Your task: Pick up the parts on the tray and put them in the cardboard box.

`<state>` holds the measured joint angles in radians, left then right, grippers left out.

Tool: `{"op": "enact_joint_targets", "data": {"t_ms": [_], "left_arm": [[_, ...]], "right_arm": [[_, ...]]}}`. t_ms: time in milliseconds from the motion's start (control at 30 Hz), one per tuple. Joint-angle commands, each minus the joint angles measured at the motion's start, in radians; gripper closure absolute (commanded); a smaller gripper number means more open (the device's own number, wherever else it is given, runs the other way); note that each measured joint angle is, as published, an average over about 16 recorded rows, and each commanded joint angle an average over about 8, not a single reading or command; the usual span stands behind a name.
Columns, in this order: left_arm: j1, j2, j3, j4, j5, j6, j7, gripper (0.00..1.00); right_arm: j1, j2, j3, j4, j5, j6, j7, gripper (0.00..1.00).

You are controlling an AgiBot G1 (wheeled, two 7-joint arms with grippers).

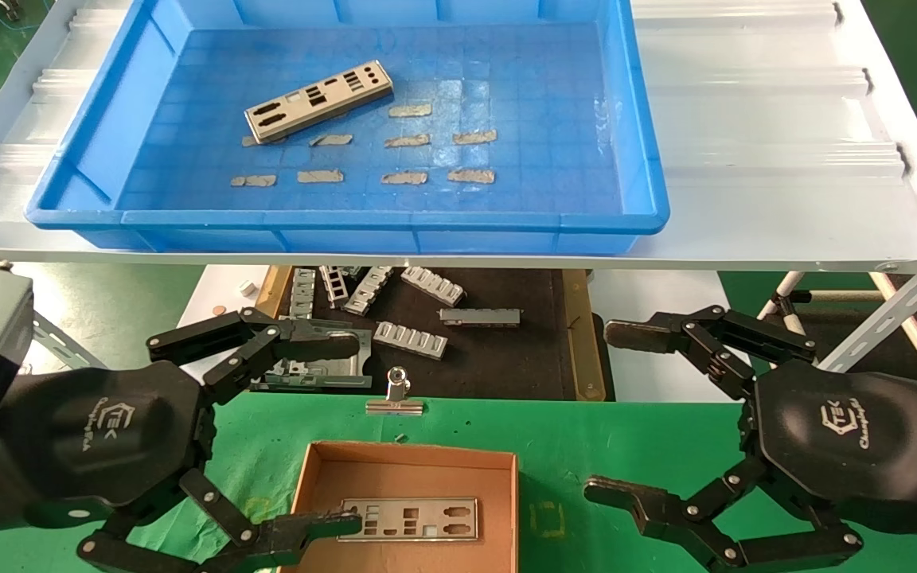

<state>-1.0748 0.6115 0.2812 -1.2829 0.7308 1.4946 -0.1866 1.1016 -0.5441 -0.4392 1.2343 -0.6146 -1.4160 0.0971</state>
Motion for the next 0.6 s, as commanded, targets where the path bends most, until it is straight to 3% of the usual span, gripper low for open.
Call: {"op": "enact_joint_targets", "data": {"t_ms": [33,600], "left_arm": [[0.0,0.0,0.0,0.0,0.0,0.0,0.0,0.0],[0.0,0.0,0.0,0.0,0.0,0.0,0.0,0.0]], "right_arm": [[0.0,0.0,0.0,0.0,0.0,0.0,0.0,0.0],[0.0,0.0,0.0,0.0,0.0,0.0,0.0,0.0]]}}
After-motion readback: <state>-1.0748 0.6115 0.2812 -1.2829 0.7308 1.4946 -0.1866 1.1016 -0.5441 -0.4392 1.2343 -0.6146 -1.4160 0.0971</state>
